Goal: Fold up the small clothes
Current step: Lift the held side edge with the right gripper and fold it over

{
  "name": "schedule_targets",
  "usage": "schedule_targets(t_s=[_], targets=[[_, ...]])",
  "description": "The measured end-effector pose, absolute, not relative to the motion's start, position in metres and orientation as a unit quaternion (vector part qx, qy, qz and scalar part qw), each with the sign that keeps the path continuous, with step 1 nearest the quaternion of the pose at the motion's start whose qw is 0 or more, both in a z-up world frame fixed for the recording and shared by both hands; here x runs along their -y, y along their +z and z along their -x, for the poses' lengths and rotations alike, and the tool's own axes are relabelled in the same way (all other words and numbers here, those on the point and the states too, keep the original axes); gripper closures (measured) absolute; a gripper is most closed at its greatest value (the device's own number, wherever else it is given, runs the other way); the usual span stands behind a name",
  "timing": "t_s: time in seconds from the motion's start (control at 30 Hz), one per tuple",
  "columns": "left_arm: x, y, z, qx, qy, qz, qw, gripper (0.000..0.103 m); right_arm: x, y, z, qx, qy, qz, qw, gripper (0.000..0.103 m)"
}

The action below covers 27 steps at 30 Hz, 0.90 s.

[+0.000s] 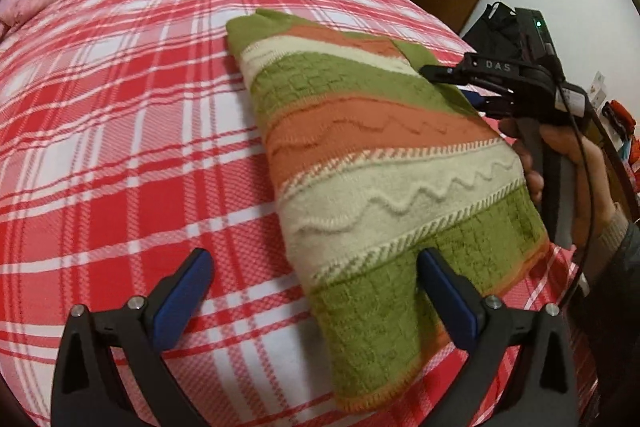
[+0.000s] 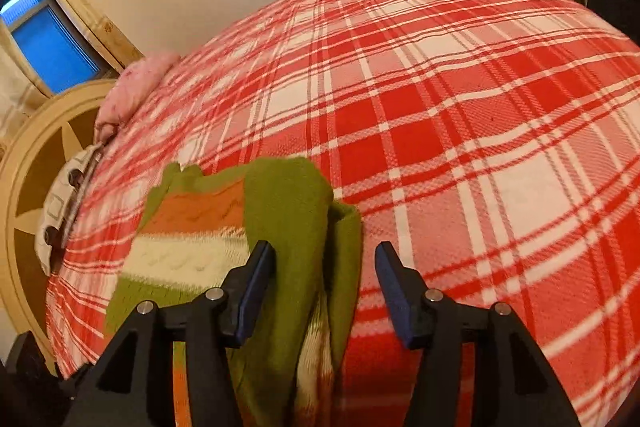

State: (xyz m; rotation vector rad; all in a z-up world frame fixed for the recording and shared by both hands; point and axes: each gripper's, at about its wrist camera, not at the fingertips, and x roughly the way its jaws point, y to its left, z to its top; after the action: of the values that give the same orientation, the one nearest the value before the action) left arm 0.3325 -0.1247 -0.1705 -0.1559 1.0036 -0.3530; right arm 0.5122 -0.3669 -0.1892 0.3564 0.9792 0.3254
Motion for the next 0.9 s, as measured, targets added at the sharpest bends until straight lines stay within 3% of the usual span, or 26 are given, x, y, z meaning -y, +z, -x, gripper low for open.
schedule_targets(t_s=[0.37,0.7,0.9], targets=[[0.134,-0.171,-0.332,-0.47,-0.18,0.064,0.862,0.0,0.365,-0.202,-0.527,-0.461,0.192,-0.202,0.843,0.049],[0.131,-0.172,-0.337,-0.467,-0.2,0.056,0.859,0.0,0.375,-0.21,-0.517,-0.474,0.223,-0.238,0.818,0.064],[0.13,-0.172,-0.338,-0.47,-0.197,0.063,0.858,0.0,0.371,-0.21,-0.515,-0.472,0.219,-0.231,0.822,0.065]])
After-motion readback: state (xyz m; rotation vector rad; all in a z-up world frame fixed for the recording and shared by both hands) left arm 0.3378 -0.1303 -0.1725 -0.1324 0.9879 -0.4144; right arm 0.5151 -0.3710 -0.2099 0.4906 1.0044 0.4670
